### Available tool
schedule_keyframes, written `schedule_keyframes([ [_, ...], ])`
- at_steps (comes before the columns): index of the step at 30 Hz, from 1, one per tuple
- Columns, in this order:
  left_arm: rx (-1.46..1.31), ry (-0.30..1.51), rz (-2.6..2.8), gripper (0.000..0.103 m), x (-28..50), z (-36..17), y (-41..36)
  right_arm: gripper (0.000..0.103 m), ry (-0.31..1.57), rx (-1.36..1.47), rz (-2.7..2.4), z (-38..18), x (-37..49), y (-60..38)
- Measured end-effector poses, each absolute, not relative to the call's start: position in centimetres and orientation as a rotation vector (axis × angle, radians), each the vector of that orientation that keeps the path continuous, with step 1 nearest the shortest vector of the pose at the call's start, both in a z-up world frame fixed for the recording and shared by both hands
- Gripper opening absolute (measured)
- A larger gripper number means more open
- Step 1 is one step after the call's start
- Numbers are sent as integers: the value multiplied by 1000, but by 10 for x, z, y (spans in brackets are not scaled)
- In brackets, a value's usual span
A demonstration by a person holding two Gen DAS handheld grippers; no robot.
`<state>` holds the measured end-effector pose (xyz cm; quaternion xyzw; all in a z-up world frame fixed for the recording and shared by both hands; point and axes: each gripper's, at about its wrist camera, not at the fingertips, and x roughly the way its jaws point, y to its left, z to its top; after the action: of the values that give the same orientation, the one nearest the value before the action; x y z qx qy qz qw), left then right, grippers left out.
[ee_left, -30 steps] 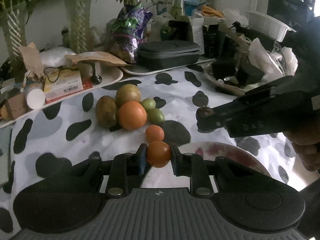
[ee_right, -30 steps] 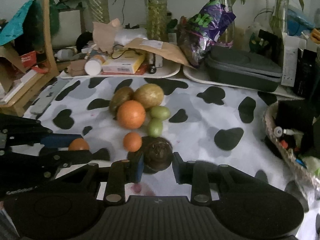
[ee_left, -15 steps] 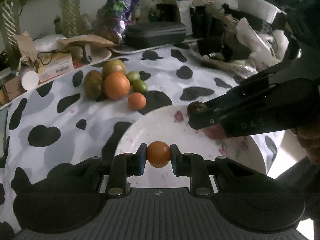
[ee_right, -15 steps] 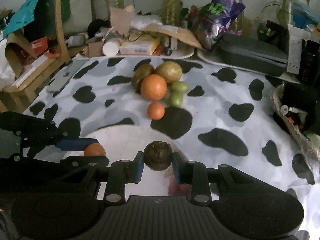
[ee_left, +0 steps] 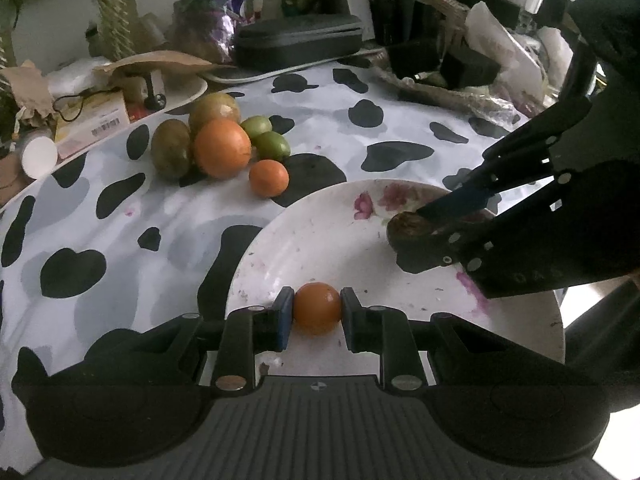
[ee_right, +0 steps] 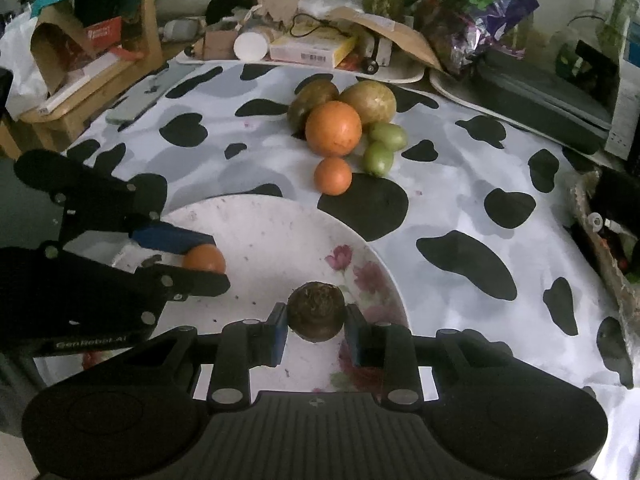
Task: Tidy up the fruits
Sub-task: 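Carry both fruits onto the white floral plate and open both tools, then withdraw both open tools from the plate back toward the fruit pile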
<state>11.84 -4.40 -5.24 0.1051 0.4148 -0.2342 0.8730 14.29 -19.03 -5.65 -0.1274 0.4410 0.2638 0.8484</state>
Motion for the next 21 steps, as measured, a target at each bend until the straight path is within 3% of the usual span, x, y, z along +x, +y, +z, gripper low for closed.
schedule_keyframes([
  [10,253,853,-499,26,119,-54,-50,33,946,-308,571,-60,144,-190],
  [13,279,845,-510,30,118,-54,-53,44,935,-311,567,-59,141,-192],
  [15,283,846,-534,51,115,-55,-56,51,922,-314,563,-56,137,-194],
  [18,338,837,-527,70,108,-56,-62,59,903,-314,561,-52,132,-198],
  [21,378,813,-507,71,101,-54,-63,65,879,-295,567,-46,126,-204],
])
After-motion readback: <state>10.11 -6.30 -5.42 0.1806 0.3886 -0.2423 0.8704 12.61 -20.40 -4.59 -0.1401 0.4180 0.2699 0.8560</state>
